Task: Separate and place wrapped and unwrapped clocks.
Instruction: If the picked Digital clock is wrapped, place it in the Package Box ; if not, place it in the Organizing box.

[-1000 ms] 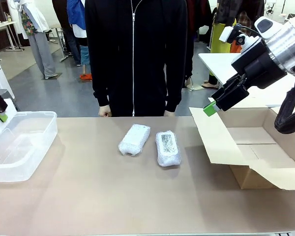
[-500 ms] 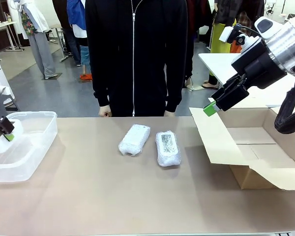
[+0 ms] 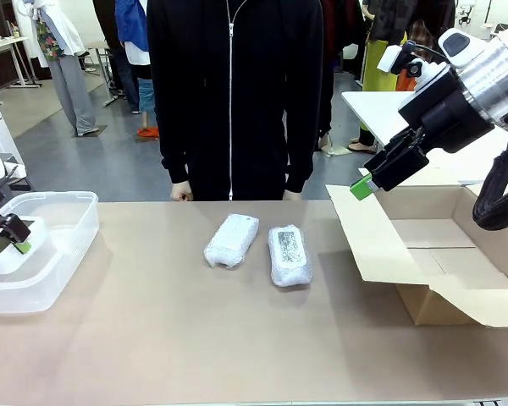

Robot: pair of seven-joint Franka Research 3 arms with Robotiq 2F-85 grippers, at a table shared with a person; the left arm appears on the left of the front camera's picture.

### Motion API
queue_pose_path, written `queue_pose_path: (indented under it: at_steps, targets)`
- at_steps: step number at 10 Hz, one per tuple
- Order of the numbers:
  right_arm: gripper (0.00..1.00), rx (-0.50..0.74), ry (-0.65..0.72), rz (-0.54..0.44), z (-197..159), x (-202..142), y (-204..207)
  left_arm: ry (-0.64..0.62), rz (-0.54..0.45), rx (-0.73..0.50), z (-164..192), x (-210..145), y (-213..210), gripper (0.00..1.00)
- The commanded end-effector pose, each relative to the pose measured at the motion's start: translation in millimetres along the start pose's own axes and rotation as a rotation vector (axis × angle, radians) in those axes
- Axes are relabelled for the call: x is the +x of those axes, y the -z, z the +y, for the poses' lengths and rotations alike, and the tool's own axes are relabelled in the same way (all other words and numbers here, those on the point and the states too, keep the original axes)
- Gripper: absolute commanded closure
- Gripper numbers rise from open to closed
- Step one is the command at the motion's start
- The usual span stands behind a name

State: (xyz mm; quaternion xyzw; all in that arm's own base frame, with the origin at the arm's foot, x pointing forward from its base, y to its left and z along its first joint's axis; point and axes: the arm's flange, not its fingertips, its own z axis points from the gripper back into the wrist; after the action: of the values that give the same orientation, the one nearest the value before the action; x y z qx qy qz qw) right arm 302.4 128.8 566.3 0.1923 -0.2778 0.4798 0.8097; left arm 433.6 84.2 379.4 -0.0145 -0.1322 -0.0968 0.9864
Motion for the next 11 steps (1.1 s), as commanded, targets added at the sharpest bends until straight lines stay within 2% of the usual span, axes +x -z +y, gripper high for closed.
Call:
queue_pose_path:
  at_steps: [1,5,6,11]
  targets:
    - [0.00,0.007,0.004,0.004,-0.1,-1.2,0.3,-0.007,-0.049,-0.009,5.9,-0.2,7.6,0.20]
    - [0.00,0.007,0.004,0.004,-0.1,-1.2,0.3,-0.048,-0.078,-0.023,9.9,0.4,17.7,0.20]
    - [0.00,0.007,0.004,0.004,-0.1,-1.2,0.3,-0.051,-0.077,-0.029,9.9,0.9,17.7,0.00]
    - [0.00,0.007,0.004,0.004,-0.1,-1.2,0.3,-0.059,-0.058,-0.042,10.6,-1.1,14.9,0.00]
